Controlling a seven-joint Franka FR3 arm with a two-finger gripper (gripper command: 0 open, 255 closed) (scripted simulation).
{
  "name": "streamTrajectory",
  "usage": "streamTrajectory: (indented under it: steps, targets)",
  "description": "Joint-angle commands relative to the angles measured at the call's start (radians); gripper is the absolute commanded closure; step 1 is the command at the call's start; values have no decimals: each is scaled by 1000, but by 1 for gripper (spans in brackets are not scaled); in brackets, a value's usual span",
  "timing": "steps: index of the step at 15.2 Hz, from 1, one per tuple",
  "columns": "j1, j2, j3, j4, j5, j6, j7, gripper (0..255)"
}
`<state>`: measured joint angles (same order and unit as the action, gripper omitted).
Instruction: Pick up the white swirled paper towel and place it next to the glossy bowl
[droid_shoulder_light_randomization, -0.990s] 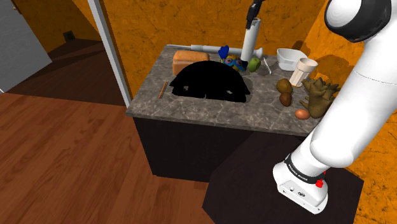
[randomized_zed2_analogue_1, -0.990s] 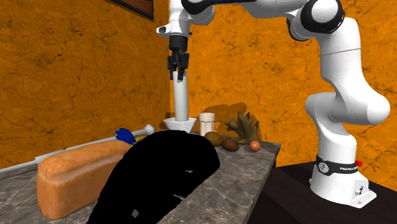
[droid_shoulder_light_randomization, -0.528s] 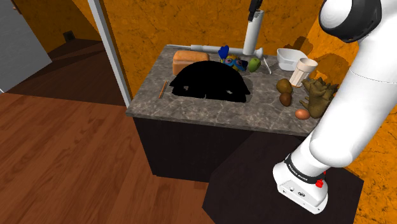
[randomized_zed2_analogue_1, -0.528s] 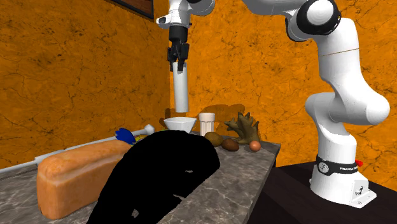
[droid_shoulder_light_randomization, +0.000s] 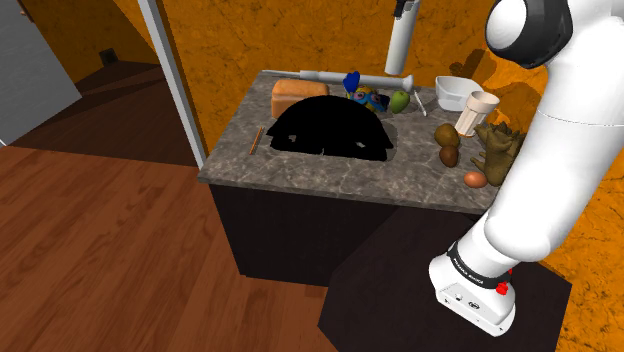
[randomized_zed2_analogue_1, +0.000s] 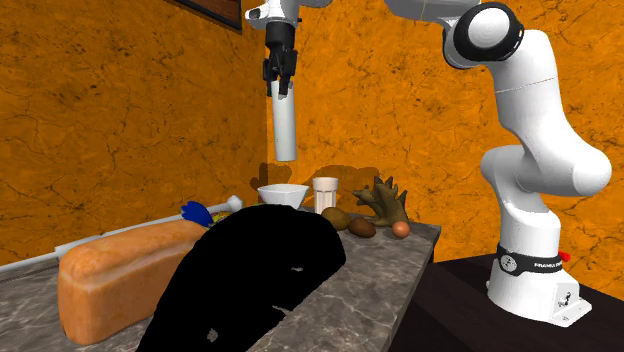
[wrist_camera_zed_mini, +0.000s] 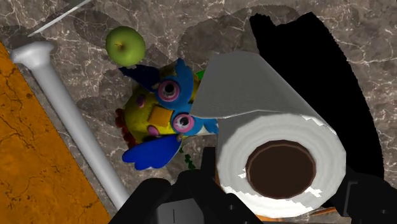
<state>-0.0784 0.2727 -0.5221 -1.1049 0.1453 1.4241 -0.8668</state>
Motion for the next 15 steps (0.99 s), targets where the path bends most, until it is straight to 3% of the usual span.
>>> streamTrajectory:
  steps: [1, 8, 15]
  targets:
    - [-19, 10, -6, 14, 9, -6, -22, 255]
    - [-139, 55, -48, -9, 53, 48, -177, 255]
    - [-297, 168, -70, 71, 130, 60, -327, 255]
